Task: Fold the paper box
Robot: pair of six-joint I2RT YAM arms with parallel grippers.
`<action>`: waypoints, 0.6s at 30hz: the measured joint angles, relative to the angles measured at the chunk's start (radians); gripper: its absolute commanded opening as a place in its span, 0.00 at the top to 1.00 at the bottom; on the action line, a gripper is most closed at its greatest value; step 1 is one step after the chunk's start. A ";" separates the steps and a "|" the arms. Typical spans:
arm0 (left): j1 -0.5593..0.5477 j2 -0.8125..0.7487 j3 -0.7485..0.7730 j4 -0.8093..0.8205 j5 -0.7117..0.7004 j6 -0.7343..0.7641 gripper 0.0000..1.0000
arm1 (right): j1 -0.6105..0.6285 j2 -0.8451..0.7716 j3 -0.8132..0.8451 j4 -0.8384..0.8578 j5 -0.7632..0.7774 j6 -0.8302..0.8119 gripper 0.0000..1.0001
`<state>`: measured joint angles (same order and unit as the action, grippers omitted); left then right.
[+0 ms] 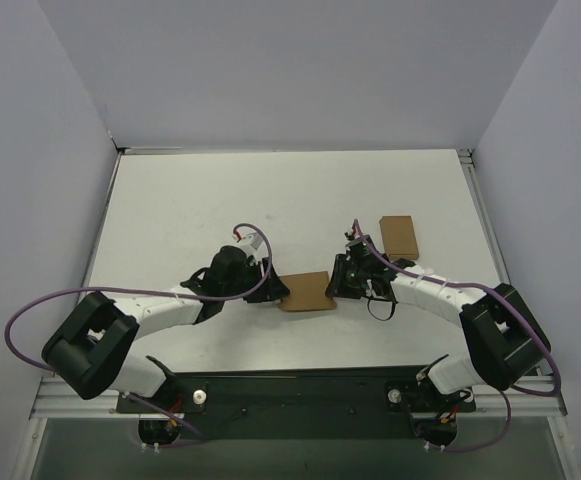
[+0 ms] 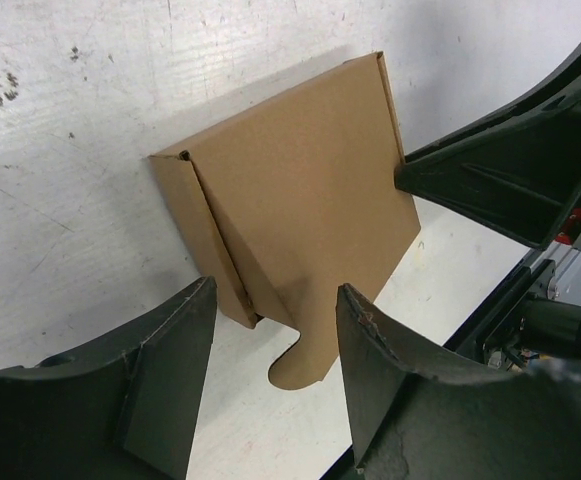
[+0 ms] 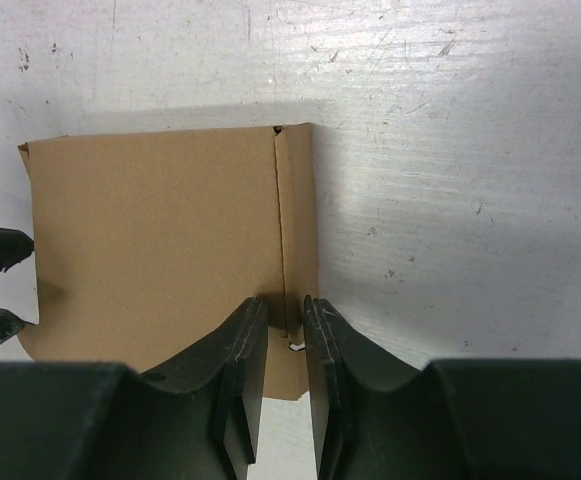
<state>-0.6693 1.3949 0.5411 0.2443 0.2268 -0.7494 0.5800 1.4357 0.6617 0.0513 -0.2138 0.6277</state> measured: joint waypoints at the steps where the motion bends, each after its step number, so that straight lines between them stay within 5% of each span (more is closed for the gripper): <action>1: 0.000 0.008 0.000 0.002 0.003 -0.007 0.40 | 0.002 0.000 0.000 0.000 0.002 0.000 0.78; 18: -0.008 0.095 -0.001 0.093 0.011 -0.065 0.53 | 0.011 0.000 0.000 0.004 0.039 -0.001 0.78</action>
<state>-0.6777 1.4902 0.5404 0.3374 0.2382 -0.8143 0.5915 1.4357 0.6617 0.0555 -0.1745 0.6270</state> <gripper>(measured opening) 0.465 0.223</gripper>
